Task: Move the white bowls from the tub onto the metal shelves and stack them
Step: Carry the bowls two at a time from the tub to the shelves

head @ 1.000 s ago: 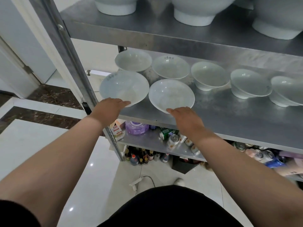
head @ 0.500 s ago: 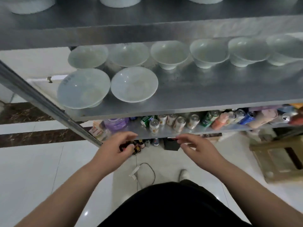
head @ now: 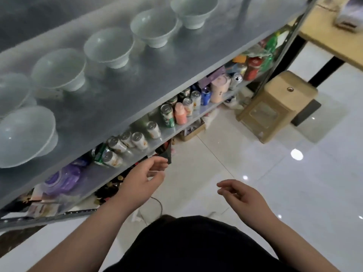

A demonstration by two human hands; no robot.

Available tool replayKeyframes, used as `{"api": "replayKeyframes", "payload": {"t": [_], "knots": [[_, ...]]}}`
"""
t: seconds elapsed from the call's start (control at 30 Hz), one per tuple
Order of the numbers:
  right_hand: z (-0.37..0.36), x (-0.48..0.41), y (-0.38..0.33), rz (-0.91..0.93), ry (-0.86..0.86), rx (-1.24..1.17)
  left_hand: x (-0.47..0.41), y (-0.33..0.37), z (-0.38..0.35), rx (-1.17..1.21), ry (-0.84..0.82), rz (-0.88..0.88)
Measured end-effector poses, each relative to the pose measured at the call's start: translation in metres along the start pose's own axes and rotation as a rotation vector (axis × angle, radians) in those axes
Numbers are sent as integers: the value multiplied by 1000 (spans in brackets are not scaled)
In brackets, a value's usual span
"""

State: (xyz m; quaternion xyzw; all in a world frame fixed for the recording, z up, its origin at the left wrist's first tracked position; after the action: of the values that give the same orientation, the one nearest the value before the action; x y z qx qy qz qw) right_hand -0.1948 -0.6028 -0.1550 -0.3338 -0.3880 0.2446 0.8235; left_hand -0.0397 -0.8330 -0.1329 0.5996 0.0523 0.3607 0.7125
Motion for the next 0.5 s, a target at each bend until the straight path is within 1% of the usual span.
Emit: {"api": "replayKeyframes", "payload": {"t": [0.07,0.17,0.33,0.4,0.5], "knots": [[21,11,32,-57,49,-32,-22,16,-38,18,-63,-12],[49,29,75,-156,165,-78,-47,36,-95,-32,-194,-18],[87,62,114,-318,381,-191,-66,57,-169,-149,-460,-20],[102,77,124,-382,499,-234,-74,61,-193,-223,-579,-43],[118,110,135,-493,735,-314,-84,68,-230,-332,-800,-95]]}}
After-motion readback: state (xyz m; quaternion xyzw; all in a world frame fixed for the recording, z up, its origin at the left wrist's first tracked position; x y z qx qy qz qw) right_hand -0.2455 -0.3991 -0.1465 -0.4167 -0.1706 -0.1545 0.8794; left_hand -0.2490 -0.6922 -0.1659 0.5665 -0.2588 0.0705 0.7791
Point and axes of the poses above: each hand's wrist, its own x-axis away from the middle knuckle, its own z-axis out of the back of the hand, y = z × x, the point moved 10 cm from there along -x, towards the middle knuckle, and after that the axes turned 10 degrees about x, right-handed, at the moved point
